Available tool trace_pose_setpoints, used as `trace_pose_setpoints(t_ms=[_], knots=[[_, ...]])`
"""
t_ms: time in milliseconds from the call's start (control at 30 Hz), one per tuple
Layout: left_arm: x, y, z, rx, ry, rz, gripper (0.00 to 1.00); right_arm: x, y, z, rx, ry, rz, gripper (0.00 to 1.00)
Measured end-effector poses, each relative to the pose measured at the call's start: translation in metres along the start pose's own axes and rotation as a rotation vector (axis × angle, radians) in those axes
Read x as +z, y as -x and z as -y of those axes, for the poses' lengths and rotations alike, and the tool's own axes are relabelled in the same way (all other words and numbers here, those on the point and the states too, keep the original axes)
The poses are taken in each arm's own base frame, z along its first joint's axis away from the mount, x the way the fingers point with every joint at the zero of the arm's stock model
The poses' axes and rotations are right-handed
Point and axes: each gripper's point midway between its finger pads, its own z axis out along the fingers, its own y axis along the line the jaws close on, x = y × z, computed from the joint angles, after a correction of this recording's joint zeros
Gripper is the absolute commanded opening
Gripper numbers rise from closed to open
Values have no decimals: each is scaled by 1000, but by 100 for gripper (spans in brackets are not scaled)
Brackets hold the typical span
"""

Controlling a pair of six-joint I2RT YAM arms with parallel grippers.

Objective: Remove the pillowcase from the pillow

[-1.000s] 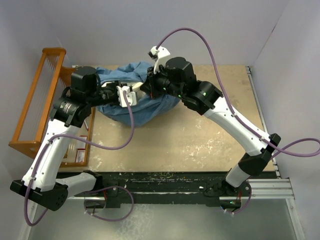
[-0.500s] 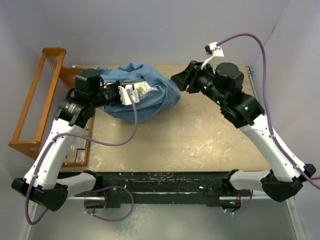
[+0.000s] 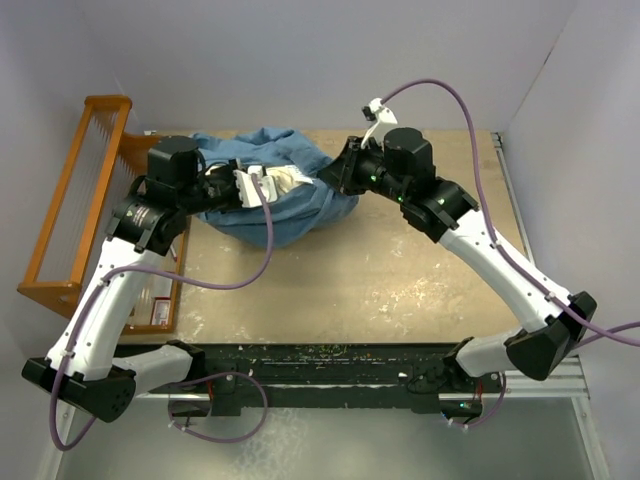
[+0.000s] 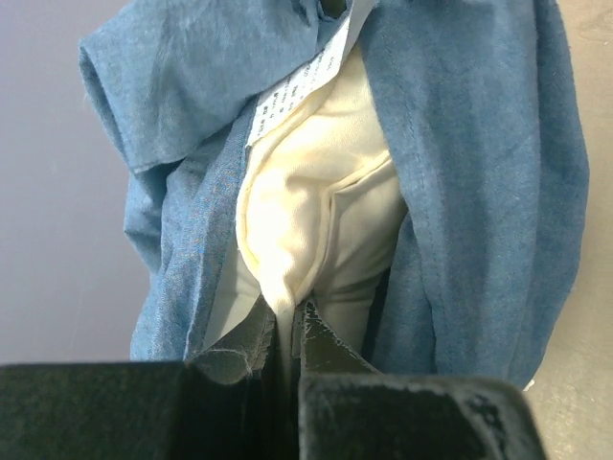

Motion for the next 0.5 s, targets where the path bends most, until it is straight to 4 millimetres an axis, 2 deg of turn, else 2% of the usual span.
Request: trace_pose_setpoints(t_ms=[33,133,333,433,467,500], knots=[[-1,0,1,-3,-3,-2,0,2,0,4,10,-12,0,0],[-4,4,0,-12,-4,1,0,0,5,17,40,-43,35,0],[-16,20,-11,-15,25,28,0,-23,12,58,85,-137,116,0],[-20,27,-16,-18,43,41,0,-31,8,84,112,-195,139,0],[-21,28,-18,-19,47,44,0,-35,-4,114,149,-256,136,0],[-24,33,-21,-23,58,54,0,-35,-5,114,149,-258,136,0]])
